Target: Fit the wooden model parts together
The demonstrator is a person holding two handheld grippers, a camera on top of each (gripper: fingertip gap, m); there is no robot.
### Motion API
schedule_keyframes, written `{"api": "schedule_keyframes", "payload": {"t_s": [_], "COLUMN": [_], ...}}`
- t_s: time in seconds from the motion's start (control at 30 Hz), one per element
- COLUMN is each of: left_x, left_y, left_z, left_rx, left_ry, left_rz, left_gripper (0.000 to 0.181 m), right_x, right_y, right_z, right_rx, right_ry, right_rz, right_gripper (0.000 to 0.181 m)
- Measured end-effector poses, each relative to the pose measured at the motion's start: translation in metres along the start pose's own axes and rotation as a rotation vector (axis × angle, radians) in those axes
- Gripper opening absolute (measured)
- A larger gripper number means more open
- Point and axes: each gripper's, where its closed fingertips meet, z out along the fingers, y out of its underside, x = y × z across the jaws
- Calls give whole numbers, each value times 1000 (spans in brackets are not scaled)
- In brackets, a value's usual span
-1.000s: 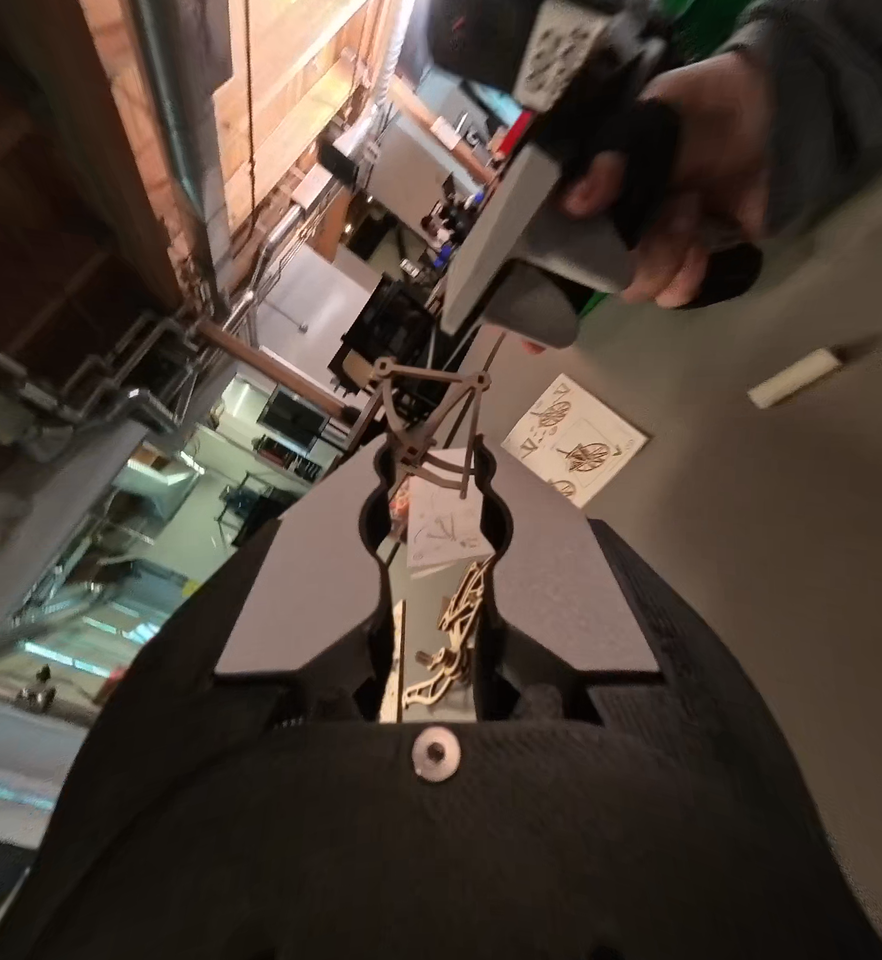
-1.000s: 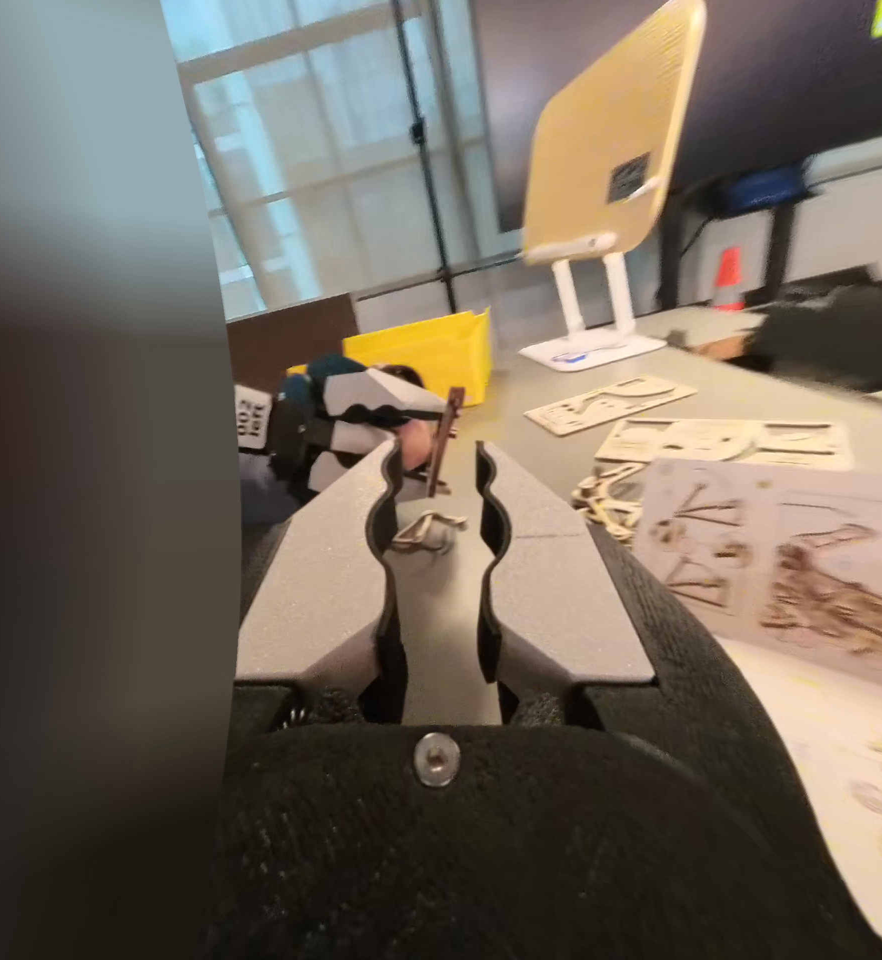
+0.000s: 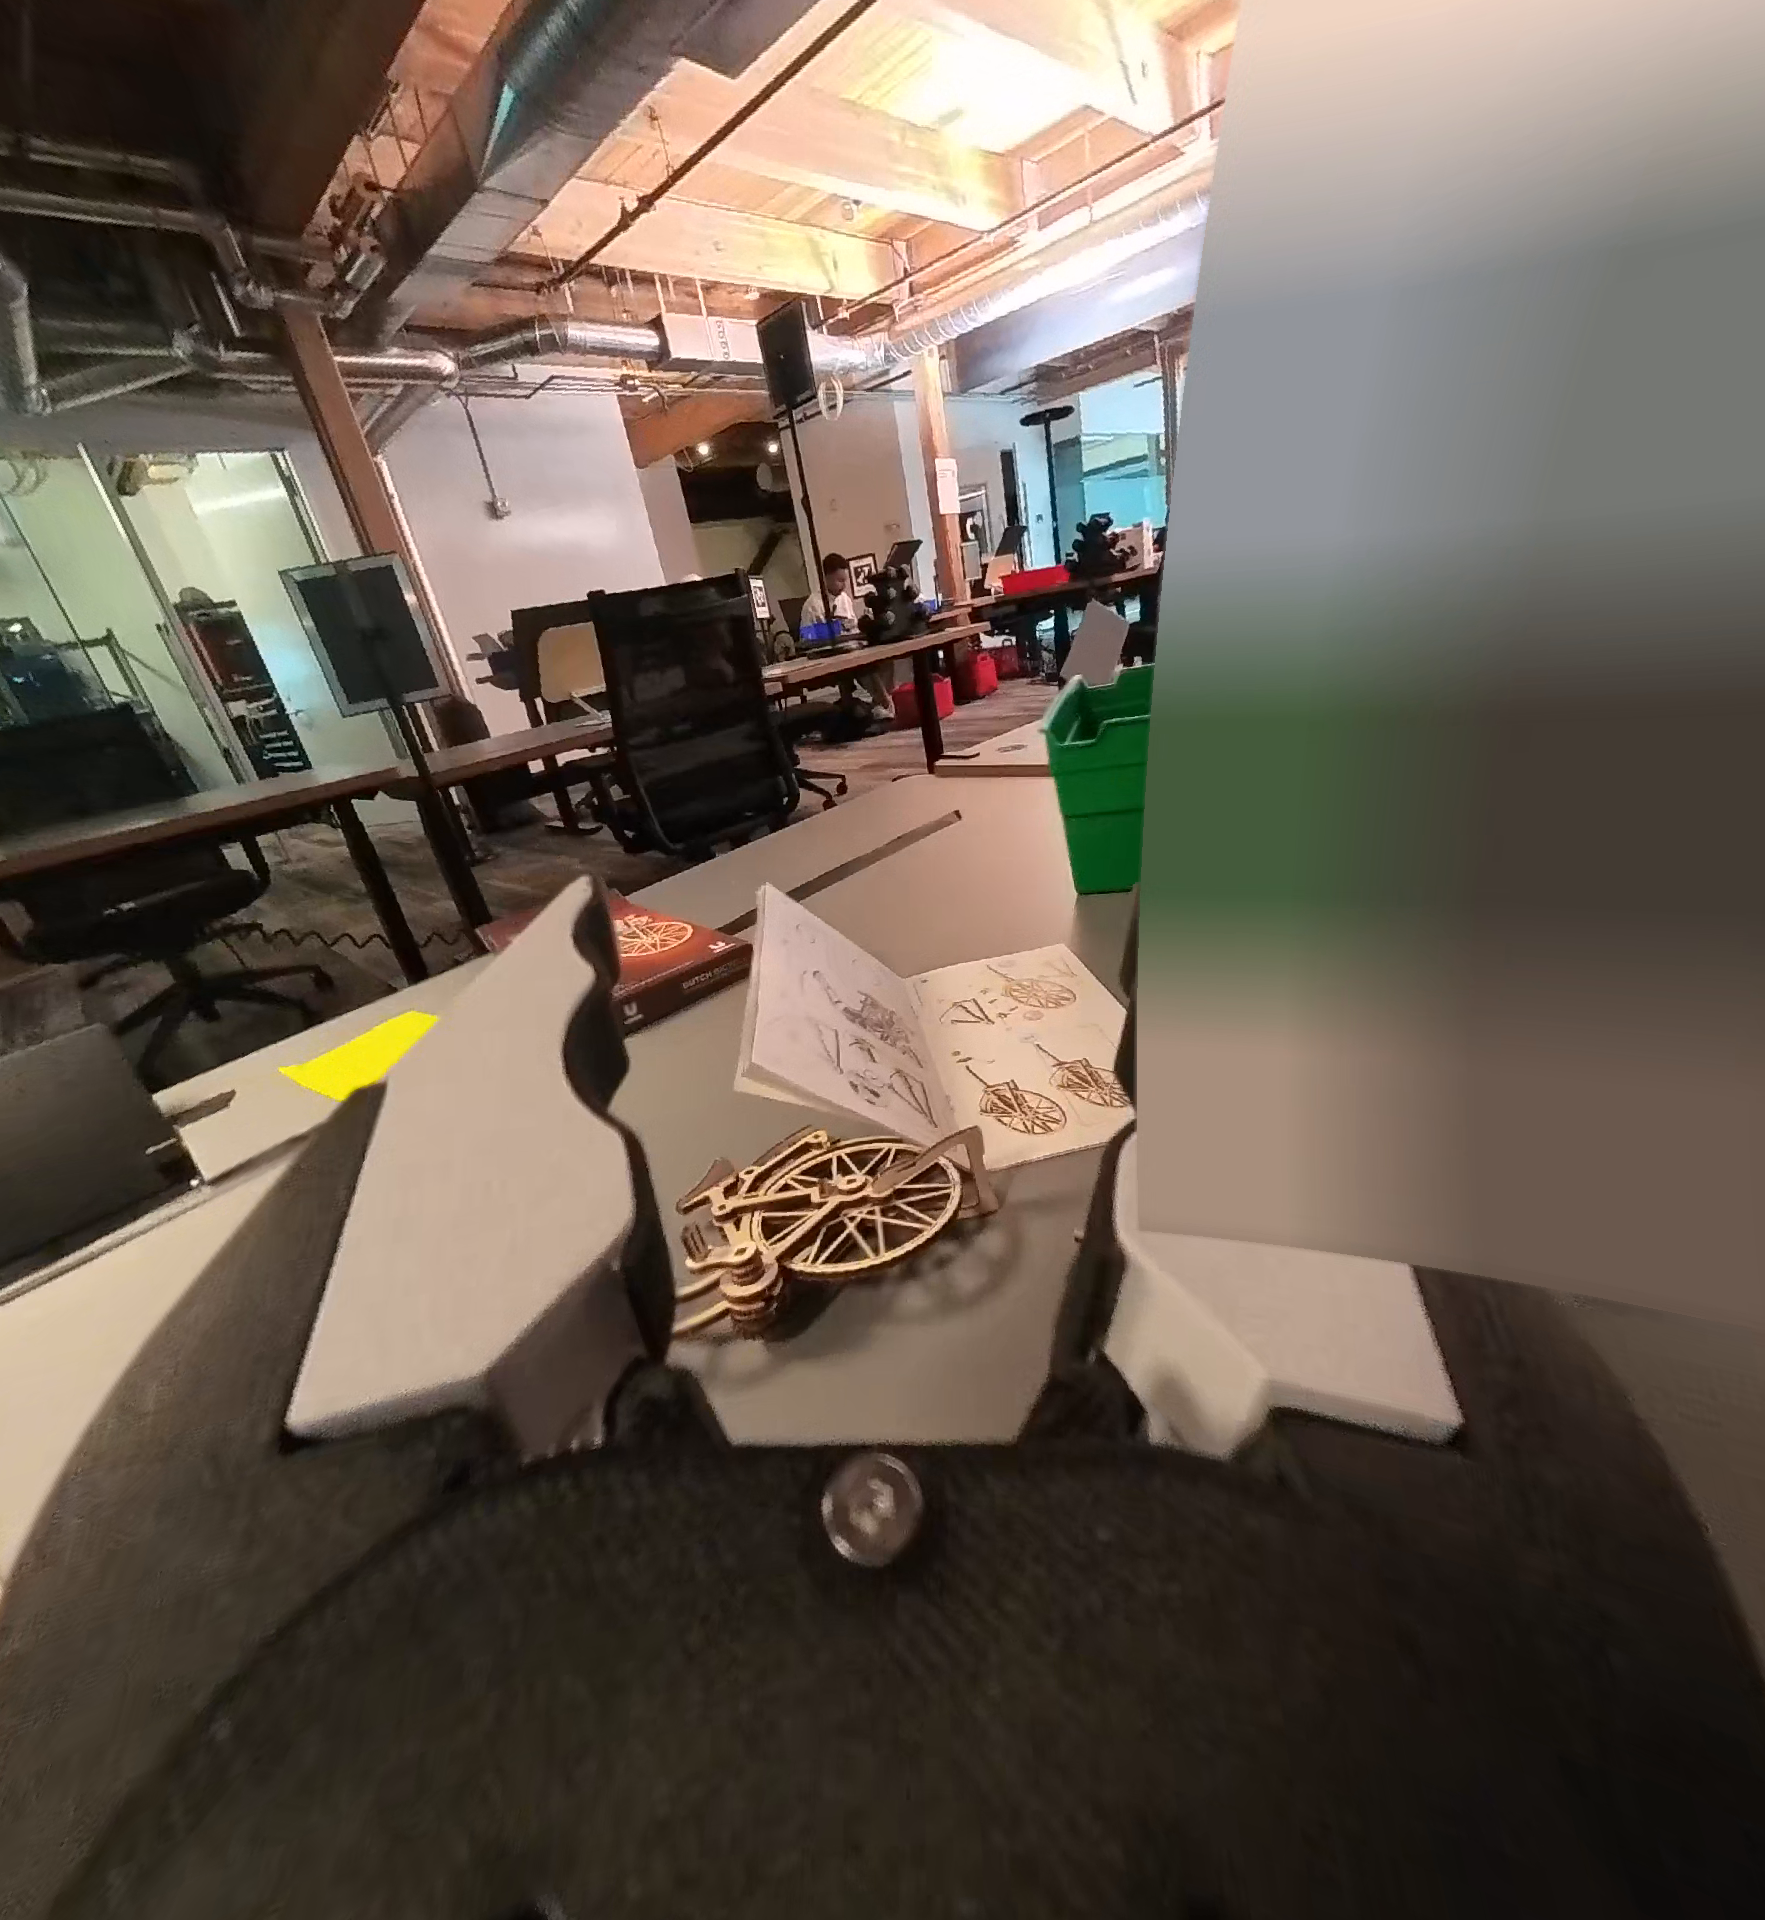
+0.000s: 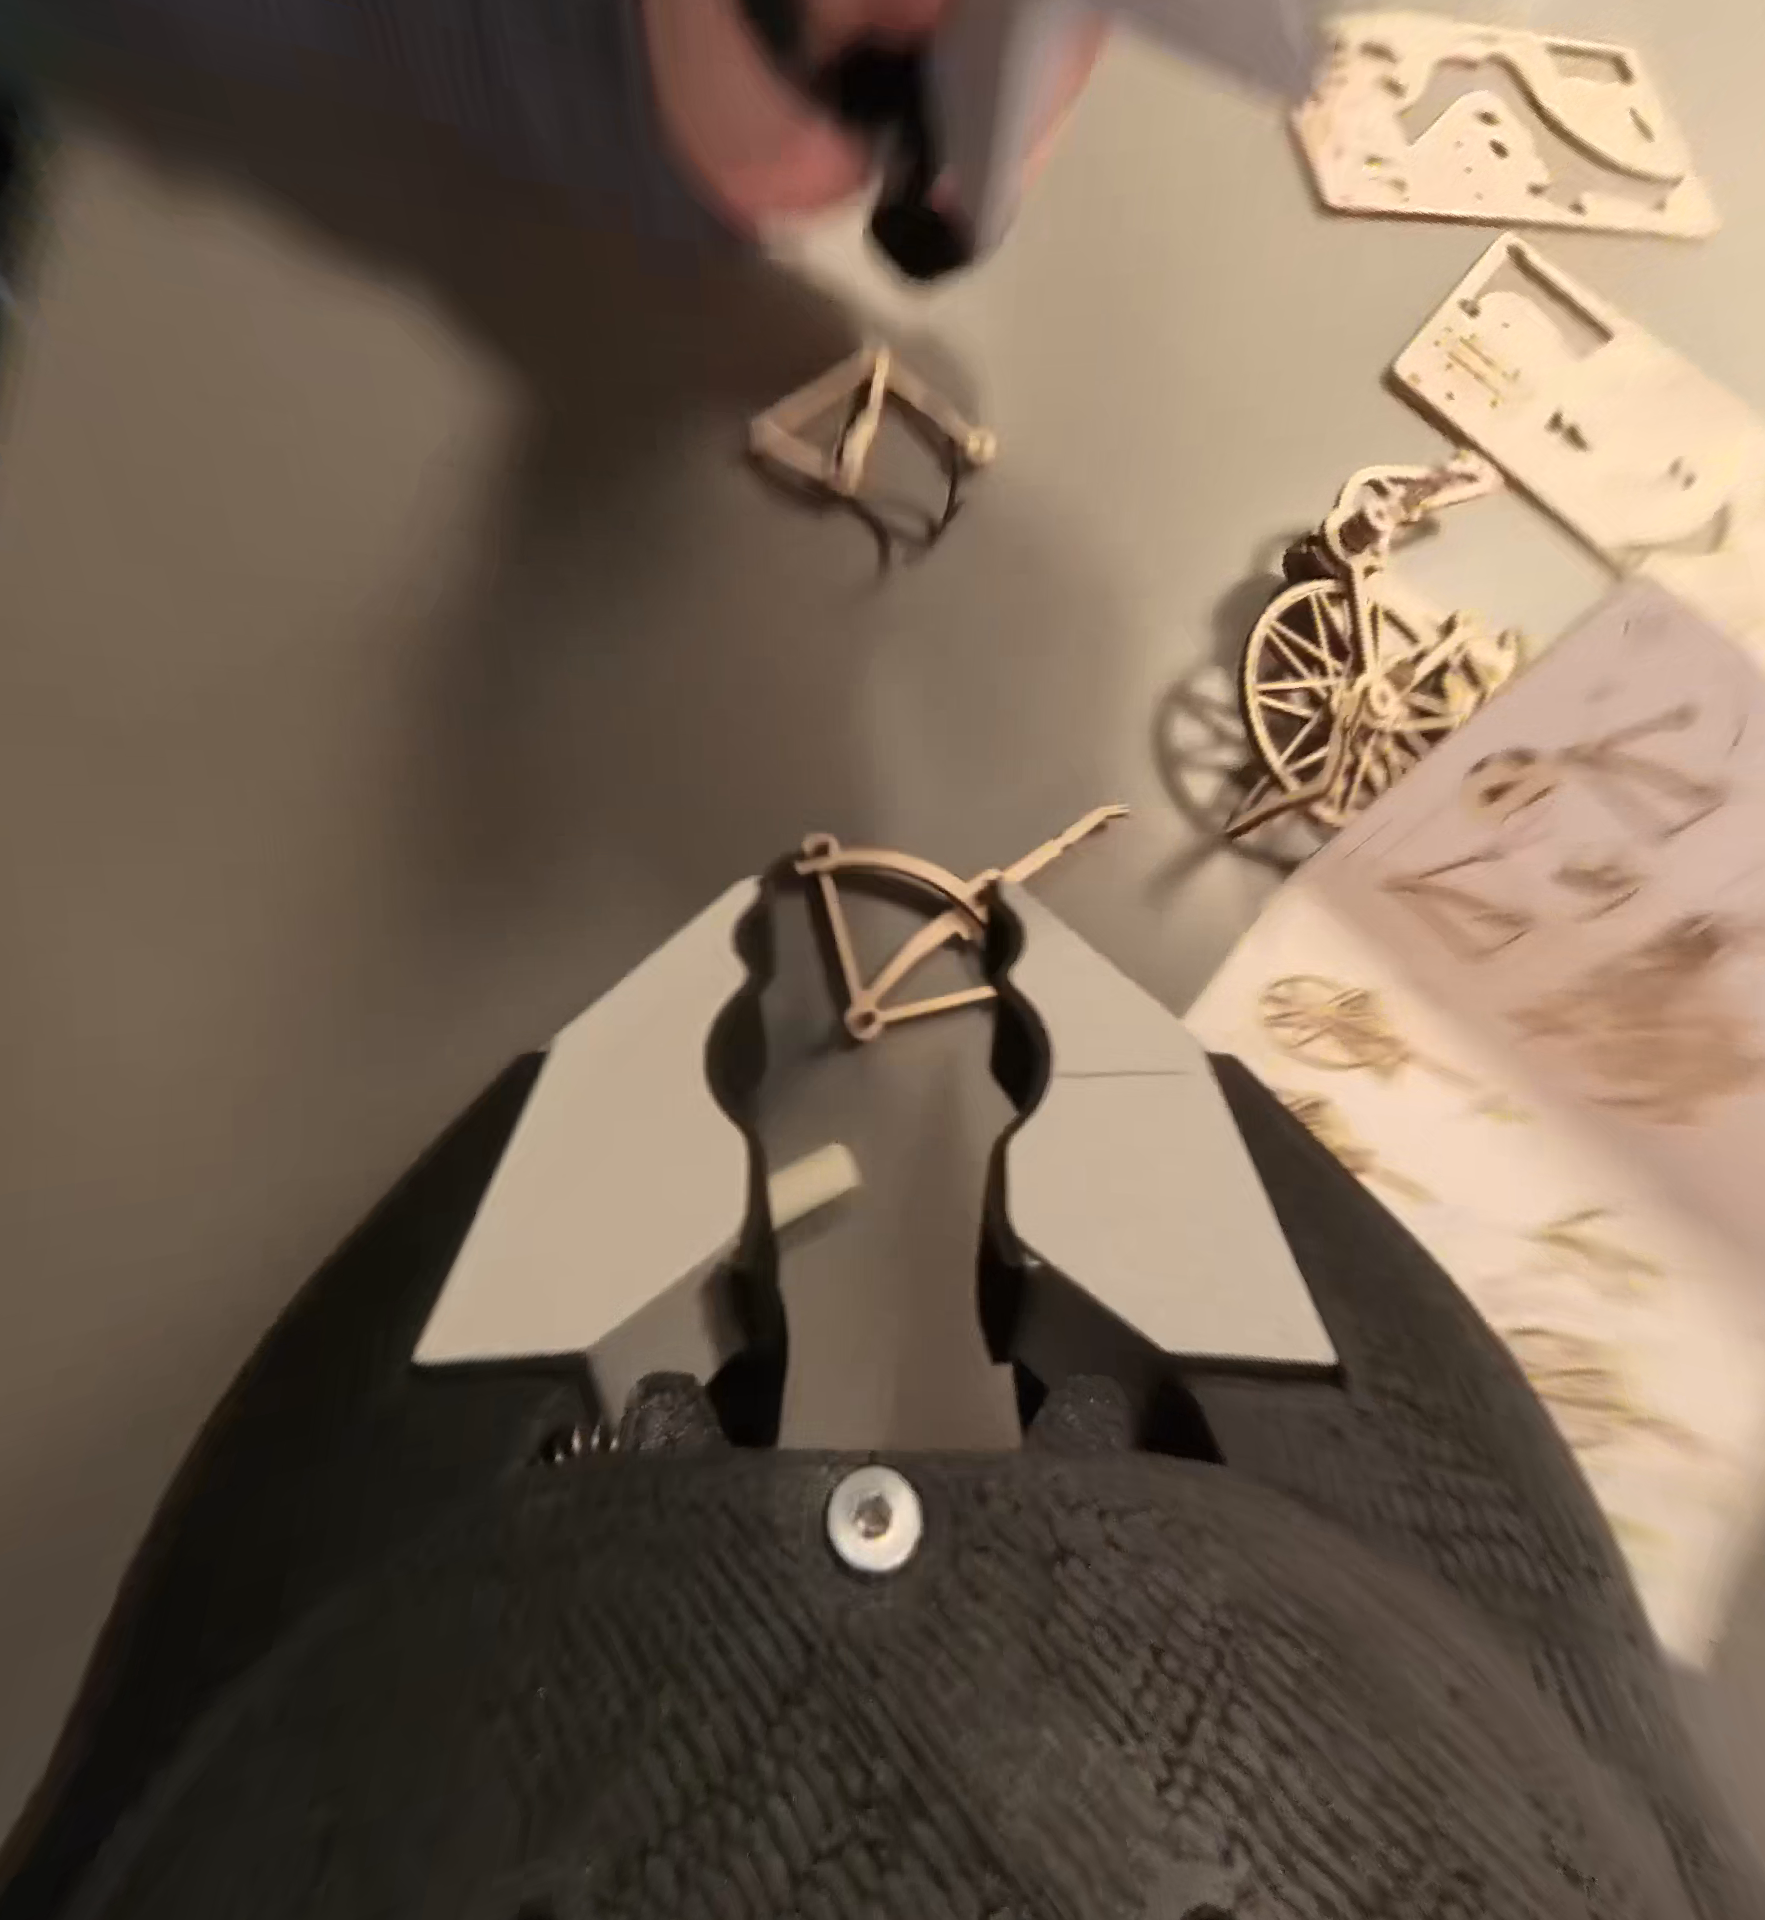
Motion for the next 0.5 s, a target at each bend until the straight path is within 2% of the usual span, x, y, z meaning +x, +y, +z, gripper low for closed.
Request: {"api": "schedule_keyframes", "payload": {"t_s": [0.03,0.13,0.23,0.4,0.5], "left_x": [-1,-5,-5,-2,-1], "left_y": [0,1,1,1,2], "left_z": [0,-1,-1,0,0], "left_rx": [3,7,9,11,11], "left_ry": [-2,-12,-8,4,7], "left_rz": [-14,-40,-56,-50,-47], "left_gripper": [95,93,92,89,88], "right_x": [0,5,-3,-6,-15], "right_y": [-1,8,17,34,30], "right_z": [-4,-10,-9,-4,-1], "right_rx": [32,48,2,-132,-140], "right_ry": [-30,-82,-156,-120,-154], "right_rz": [58,204,265,217,206], "right_gripper": [42,53,51,47,46]}}
